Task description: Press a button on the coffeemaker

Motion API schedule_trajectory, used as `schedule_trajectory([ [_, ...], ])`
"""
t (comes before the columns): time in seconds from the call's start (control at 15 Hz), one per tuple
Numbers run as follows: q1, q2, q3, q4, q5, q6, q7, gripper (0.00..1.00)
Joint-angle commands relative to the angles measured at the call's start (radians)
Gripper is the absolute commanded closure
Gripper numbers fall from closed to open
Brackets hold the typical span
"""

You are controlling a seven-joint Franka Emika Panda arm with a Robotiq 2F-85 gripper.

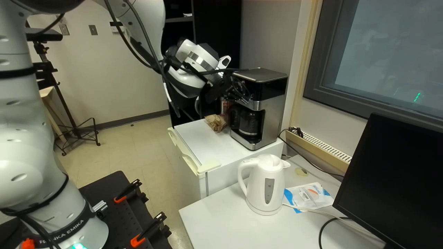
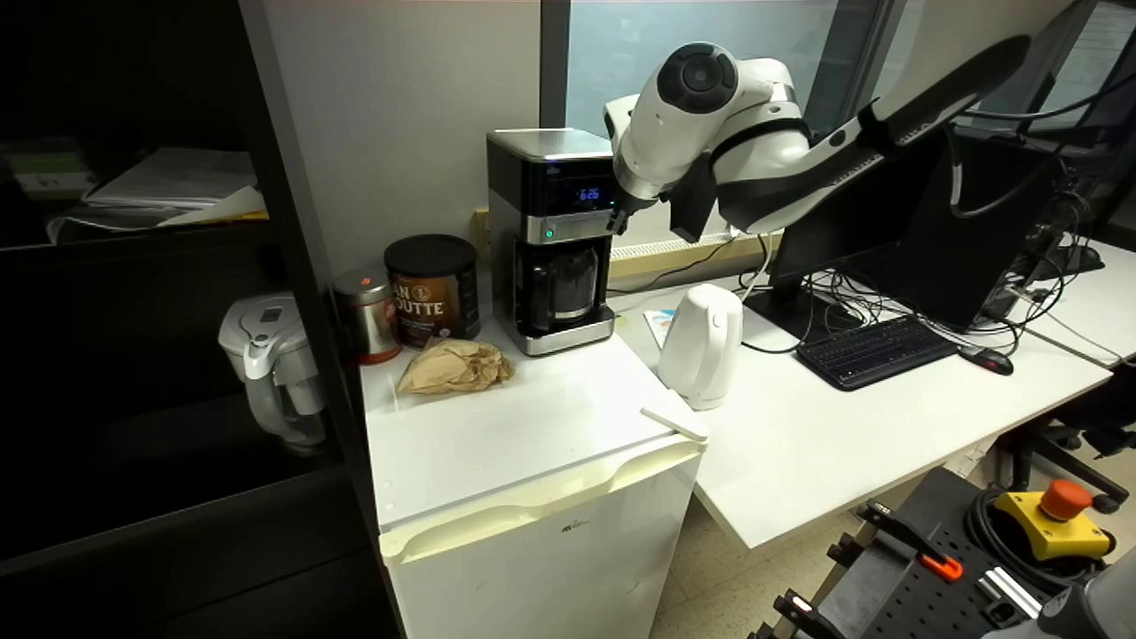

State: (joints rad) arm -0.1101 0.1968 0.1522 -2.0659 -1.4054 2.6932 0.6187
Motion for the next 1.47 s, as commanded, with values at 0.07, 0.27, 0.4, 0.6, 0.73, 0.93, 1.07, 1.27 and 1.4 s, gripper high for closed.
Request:
schedule_trajectory([
  [0.07,0.009,0.018,-0.002,0.034,-0.057,0.008,0.050,1.00],
  [0.27,0.008,0.019,-0.002,0.035,-0.079,0.008,0.072,1.00],
  [0.4,0.007,0.022,-0.002,0.037,-0.083,0.010,0.077,1.00],
  [0.6,0.006,0.024,-0.003,0.040,-0.091,0.012,0.085,1.00],
  [0.73,0.005,0.016,-0.003,0.030,-0.099,0.015,0.093,1.00],
  [0.93,0.003,-0.021,-0.001,-0.020,-0.106,0.024,0.084,1.00],
  [1.07,0.002,-0.051,-0.001,-0.060,-0.109,0.026,0.079,1.00],
  [1.27,0.003,-0.097,0.000,-0.120,-0.124,0.023,0.081,1.00],
  [1.4,0.003,-0.130,0.000,-0.161,-0.139,0.025,0.082,1.00],
])
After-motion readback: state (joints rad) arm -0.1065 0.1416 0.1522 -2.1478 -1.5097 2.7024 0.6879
